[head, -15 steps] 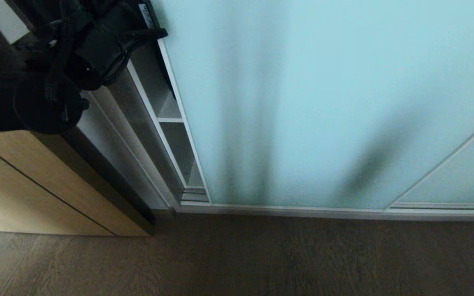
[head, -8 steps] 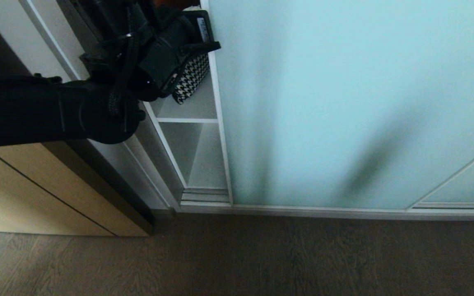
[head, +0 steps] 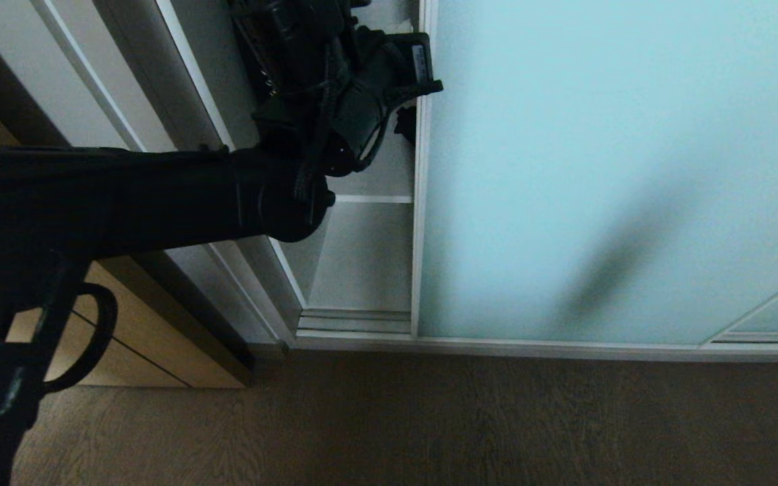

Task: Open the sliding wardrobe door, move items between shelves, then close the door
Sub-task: Open the door

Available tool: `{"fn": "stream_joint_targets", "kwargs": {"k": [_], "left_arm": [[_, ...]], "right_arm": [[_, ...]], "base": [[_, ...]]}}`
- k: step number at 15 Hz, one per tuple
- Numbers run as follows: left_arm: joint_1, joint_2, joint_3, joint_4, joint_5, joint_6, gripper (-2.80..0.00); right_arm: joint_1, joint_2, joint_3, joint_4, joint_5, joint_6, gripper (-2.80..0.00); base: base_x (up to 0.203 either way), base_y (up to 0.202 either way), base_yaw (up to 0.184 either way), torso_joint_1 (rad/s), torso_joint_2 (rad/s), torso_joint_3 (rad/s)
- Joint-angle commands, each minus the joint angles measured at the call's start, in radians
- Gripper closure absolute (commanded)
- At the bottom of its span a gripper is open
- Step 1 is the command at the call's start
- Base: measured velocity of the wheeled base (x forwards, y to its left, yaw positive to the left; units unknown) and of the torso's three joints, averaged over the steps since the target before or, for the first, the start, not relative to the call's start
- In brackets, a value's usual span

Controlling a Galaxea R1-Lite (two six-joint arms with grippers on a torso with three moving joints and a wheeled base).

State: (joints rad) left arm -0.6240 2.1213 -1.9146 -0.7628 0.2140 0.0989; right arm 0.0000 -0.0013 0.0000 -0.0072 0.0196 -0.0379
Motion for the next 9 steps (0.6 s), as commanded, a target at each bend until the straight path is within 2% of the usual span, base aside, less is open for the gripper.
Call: {"fn": "stream_joint_targets", "kwargs": {"k": [1,4,6,9], "left_arm": [[-0.007,0.016,-0.021,-0.004,0.005,0.0,0.0],[0.034,-0.105,-0.016,0.015,0.025,-0.002,0.0],[0.064,-0.2,0.024,0.02,0.09,0.01,0.0],[0.137,-0.36,0.251,-0.004,0.164,0.086,0.0]], "right_arm": [[0.0,0.0,0.0,0.0,0.0,0.0,0.0],[0.0,0.0,0.0,0.0,0.0,0.0,0.0],[0.0,0.0,0.0,0.0,0.0,0.0,0.0],[0.0,0.0,0.0,0.0,0.0,0.0,0.0]], "base": [[0.0,0.0,0.0,0.0,0.0,0.0],[0.0,0.0,0.0,0.0,0.0,0.0],[0.0,0.0,0.0,0.0,0.0,0.0],[0.0,0.0,0.0,0.0,0.0,0.0]]}}
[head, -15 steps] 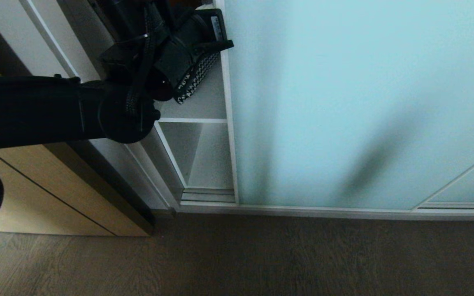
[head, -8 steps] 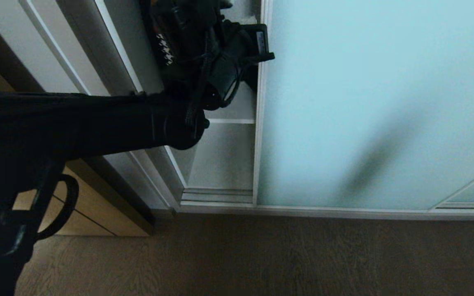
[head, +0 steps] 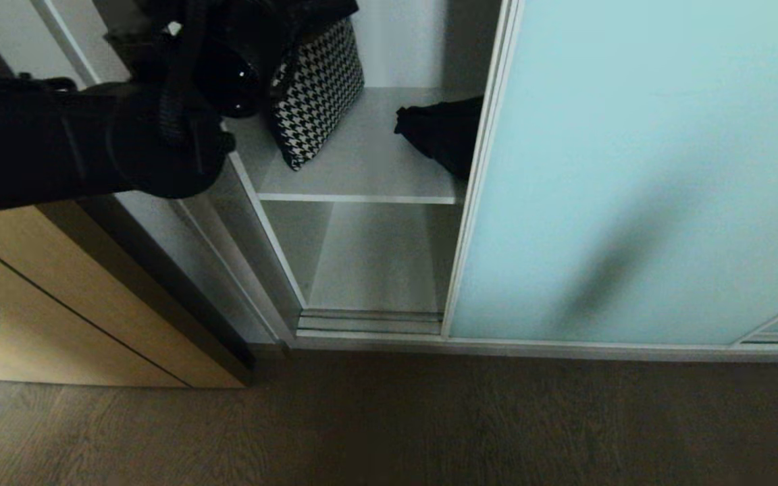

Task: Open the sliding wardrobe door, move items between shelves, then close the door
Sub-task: Open the door

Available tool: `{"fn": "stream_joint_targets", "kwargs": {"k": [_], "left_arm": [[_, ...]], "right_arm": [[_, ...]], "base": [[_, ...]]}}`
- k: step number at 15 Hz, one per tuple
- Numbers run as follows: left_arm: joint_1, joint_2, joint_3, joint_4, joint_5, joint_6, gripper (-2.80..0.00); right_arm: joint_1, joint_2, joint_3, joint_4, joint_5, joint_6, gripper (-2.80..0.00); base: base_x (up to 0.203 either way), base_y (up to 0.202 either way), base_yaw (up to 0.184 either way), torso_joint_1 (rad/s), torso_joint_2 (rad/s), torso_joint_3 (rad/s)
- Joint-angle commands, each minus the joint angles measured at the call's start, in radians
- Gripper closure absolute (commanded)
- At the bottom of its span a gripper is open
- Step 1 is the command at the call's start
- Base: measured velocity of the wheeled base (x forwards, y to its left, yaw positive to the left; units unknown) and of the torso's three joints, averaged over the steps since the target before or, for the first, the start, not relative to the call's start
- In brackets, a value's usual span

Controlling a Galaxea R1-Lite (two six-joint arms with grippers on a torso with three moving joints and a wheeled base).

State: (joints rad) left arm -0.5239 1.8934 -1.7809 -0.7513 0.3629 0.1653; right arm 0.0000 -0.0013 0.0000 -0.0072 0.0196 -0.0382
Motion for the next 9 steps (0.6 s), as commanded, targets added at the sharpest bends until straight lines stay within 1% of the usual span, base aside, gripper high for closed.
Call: {"fn": "stream_joint_targets", "kwargs": {"k": [1,3,5,6,9], "left_arm": [[0.057,-0.2,0.226,-0.032,0.025,0.04,0.0],[0.103,-0.382,0.498,-0.064,0.046,0.083,0.0],[0.158,-0.589,0.745,-0.08,0.058,0.105,0.0],[0.203,-0.687,0.85,-0.086,0.061,0.113,0.0],[0.325,-0.976,1.096,-0.087,0.065,0.129,0.0]], "right_arm": [[0.0,0.0,0.0,0.0,0.0,0.0,0.0],[0.0,0.0,0.0,0.0,0.0,0.0,0.0],[0.0,0.0,0.0,0.0,0.0,0.0,0.0],[0.0,0.0,0.0,0.0,0.0,0.0,0.0],[0.0,0.0,0.0,0.0,0.0,0.0,0.0]], "base": [[0.0,0.0,0.0,0.0,0.0,0.0],[0.0,0.0,0.0,0.0,0.0,0.0],[0.0,0.0,0.0,0.0,0.0,0.0],[0.0,0.0,0.0,0.0,0.0,0.0],[0.0,0.0,0.0,0.0,0.0,0.0]]}}
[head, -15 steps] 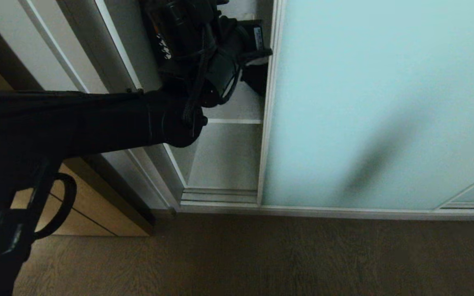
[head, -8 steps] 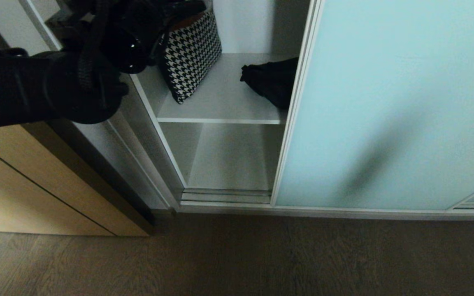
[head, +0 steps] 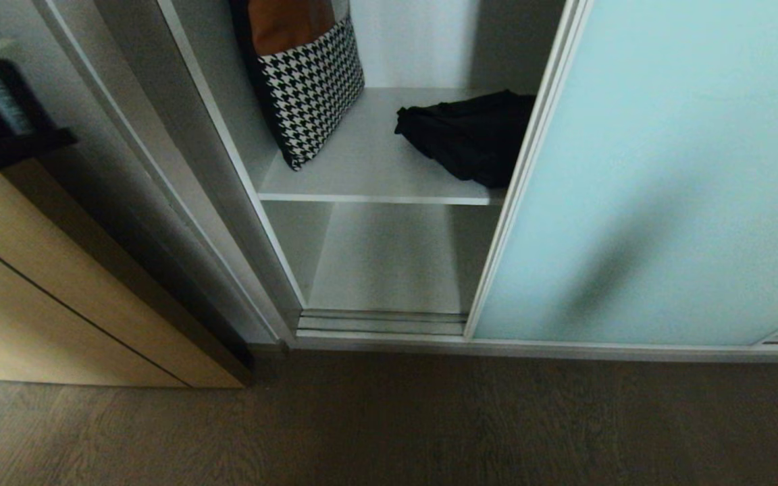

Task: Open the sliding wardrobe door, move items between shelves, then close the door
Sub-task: Open the door

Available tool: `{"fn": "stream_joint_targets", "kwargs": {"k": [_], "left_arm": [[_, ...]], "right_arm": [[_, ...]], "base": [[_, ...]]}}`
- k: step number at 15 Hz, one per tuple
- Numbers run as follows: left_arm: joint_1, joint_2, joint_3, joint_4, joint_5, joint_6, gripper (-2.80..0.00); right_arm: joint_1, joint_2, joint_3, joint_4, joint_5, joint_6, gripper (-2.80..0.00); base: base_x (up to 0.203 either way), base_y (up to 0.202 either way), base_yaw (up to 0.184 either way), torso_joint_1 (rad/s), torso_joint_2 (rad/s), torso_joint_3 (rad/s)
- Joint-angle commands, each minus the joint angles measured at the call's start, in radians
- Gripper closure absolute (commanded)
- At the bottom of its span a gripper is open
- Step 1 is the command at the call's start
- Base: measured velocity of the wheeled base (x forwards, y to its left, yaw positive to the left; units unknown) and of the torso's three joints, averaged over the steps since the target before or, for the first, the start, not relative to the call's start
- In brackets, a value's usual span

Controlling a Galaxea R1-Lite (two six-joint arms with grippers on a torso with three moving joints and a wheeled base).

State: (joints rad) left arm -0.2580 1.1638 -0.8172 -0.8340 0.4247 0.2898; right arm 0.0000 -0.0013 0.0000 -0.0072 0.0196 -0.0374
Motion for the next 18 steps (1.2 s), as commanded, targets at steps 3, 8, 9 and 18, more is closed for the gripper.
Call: {"fn": "stream_joint_targets", "kwargs": {"k": [3,8,9,18], "left_arm": [[0.163,-0.517,0.343,0.042,0.006,0.013,0.0],[0.234,-0.983,0.55,0.429,0.009,-0.026,0.0],[0.246,-1.033,0.585,0.535,0.013,-0.049,0.0],[0.261,-1.162,0.818,0.656,-0.281,-0.204,0.0]], "right_arm": [[0.0,0.0,0.0,0.0,0.0,-0.001,0.0],[0.0,0.0,0.0,0.0,0.0,-0.001,0.0],[0.0,0.0,0.0,0.0,0.0,-0.001,0.0],[0.0,0.0,0.0,0.0,0.0,-0.001,0.0]], "base": [[0.0,0.0,0.0,0.0,0.0,0.0],[0.0,0.0,0.0,0.0,0.0,0.0],[0.0,0.0,0.0,0.0,0.0,0.0],[0.0,0.0,0.0,0.0,0.0,0.0]]}}
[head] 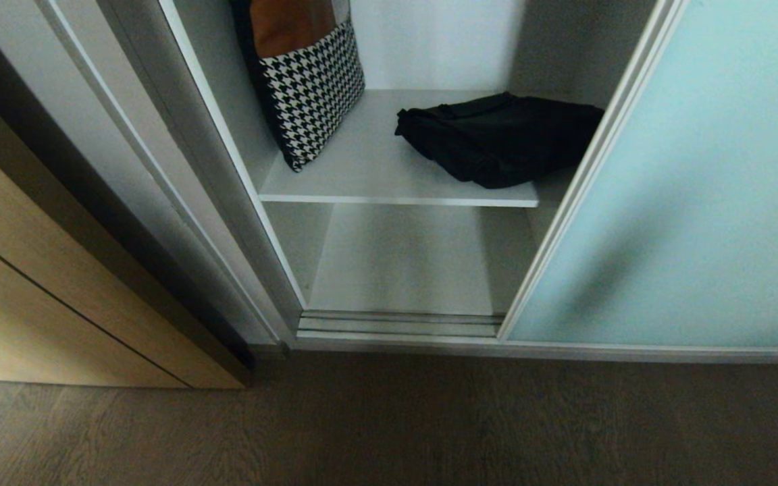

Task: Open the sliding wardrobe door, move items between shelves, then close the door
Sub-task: Open the door

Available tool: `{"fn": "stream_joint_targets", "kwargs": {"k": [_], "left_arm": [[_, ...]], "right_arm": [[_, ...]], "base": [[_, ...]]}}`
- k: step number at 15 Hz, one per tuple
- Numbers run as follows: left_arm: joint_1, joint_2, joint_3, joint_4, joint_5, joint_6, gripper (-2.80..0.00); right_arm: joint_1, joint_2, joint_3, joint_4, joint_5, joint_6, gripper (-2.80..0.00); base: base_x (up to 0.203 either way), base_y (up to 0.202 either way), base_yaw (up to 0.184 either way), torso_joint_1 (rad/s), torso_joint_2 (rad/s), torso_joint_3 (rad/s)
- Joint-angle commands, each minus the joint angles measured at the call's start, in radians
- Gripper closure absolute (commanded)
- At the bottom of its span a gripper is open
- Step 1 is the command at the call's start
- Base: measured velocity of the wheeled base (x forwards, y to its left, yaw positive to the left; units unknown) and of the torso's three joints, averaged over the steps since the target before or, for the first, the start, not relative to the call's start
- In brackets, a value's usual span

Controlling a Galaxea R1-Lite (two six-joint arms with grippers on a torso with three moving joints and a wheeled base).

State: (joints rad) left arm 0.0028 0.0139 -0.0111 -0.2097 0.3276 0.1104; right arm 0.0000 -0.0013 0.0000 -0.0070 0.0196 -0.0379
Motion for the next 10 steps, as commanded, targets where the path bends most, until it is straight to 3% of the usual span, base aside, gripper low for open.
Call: {"fn": "stream_joint_targets", "kwargs": {"k": [1,2,3,5,7,8,10], "left_arm": [[0.0,-0.013,0.011,0.084,-0.311,-0.052,0.0],[0.0,-0.012,0.007,0.152,-0.387,-0.07,0.0],[0.0,-0.011,-0.008,0.204,-0.393,-0.085,0.0],[0.0,-0.011,-0.011,0.216,-0.38,-0.169,0.0],[0.0,-0.012,-0.005,0.206,-0.312,-0.265,0.0],[0.0,-0.011,-0.003,0.201,-0.312,-0.227,0.0],[0.0,-0.012,0.003,0.205,-0.319,-0.051,0.0]], "right_arm": [[0.0,0.0,0.0,-0.001,0.0,0.0,0.0],[0.0,0.0,0.0,-0.001,0.0,0.0,0.0],[0.0,0.0,0.0,-0.001,0.0,0.0,0.0],[0.0,0.0,0.0,-0.001,0.0,0.0,0.0],[0.0,0.0,0.0,-0.001,0.0,0.0,0.0],[0.0,0.0,0.0,-0.001,0.0,0.0,0.0],[0.0,0.0,0.0,-0.001,0.0,0.0,0.0]], "base": [[0.0,0.0,0.0,0.0,0.0,0.0],[0.0,0.0,0.0,0.0,0.0,0.0],[0.0,0.0,0.0,0.0,0.0,0.0],[0.0,0.0,0.0,0.0,0.0,0.0],[0.0,0.0,0.0,0.0,0.0,0.0],[0.0,0.0,0.0,0.0,0.0,0.0],[0.0,0.0,0.0,0.0,0.0,0.0]]}}
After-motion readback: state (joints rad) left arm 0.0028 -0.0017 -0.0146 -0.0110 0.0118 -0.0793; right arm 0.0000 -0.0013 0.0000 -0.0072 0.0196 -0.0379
